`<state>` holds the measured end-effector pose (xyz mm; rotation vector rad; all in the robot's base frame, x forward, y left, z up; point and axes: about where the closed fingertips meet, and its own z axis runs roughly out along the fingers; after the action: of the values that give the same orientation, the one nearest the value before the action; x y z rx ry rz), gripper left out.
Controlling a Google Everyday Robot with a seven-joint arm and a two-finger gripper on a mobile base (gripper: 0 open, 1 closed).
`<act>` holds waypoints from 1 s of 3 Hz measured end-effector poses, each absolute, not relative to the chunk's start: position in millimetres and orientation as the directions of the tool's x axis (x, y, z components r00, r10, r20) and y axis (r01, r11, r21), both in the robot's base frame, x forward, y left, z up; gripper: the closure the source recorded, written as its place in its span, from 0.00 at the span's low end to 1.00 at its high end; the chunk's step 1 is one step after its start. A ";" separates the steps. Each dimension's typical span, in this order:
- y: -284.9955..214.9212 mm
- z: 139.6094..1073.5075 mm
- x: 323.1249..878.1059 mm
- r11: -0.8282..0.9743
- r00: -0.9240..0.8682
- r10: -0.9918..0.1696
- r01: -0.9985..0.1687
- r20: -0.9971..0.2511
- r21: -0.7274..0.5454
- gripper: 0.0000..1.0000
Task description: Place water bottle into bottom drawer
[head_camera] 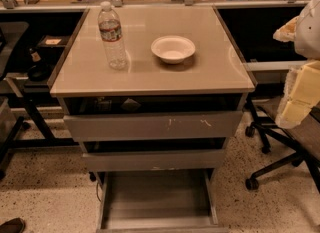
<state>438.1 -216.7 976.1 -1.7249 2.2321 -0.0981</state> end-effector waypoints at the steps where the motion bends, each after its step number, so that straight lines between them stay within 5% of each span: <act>1: -216.7 976.1 438.1 0.270 -0.222 -0.953 -0.931 -0.207 -0.245 0.00; 3: -190.5 971.2 466.9 0.341 -0.252 -0.906 -0.911 -0.341 -0.232 0.00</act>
Offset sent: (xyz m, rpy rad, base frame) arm 0.0065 0.0031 -0.0018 0.0729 -0.0078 -0.0285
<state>466.9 -190.5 971.2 -1.5957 2.1993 0.0180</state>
